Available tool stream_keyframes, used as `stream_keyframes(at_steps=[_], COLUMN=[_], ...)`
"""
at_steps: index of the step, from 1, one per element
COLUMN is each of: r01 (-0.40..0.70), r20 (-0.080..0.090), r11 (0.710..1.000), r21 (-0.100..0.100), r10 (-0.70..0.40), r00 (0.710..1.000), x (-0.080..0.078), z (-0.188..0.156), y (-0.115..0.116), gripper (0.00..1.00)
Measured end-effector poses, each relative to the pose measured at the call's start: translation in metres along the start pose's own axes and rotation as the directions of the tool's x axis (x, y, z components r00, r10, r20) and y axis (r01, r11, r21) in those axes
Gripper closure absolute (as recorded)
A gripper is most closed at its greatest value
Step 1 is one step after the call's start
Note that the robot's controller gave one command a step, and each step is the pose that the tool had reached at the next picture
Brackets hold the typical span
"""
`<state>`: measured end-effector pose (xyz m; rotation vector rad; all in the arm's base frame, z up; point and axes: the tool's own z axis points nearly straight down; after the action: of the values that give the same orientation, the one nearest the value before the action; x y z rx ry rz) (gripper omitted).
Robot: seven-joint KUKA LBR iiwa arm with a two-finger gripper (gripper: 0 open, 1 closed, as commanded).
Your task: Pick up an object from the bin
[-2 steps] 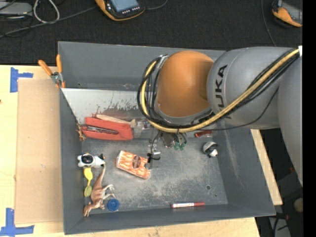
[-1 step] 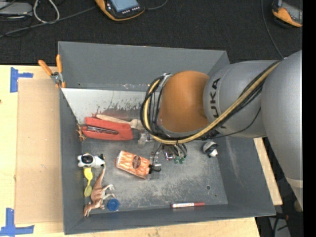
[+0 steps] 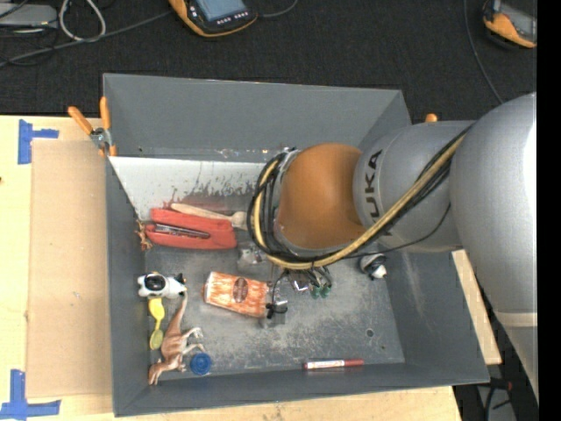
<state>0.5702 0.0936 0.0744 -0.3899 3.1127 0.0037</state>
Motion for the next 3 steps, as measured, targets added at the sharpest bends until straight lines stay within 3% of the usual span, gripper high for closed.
stream_keyframes(at_steps=[1,2,3], r01=[-0.119,-0.119,-0.128], r20=[-0.01,-0.01,-0.018], r11=[0.993,0.993,0.992], r21=[0.0,0.0,0.001], r10=[0.119,0.119,0.128], r00=[0.993,0.993,0.992], x=[0.001,0.001,-0.004], z=[0.004,0.004,-0.05], y=[-0.009,-0.009,-0.01], gripper=[1.0,1.0,1.0])
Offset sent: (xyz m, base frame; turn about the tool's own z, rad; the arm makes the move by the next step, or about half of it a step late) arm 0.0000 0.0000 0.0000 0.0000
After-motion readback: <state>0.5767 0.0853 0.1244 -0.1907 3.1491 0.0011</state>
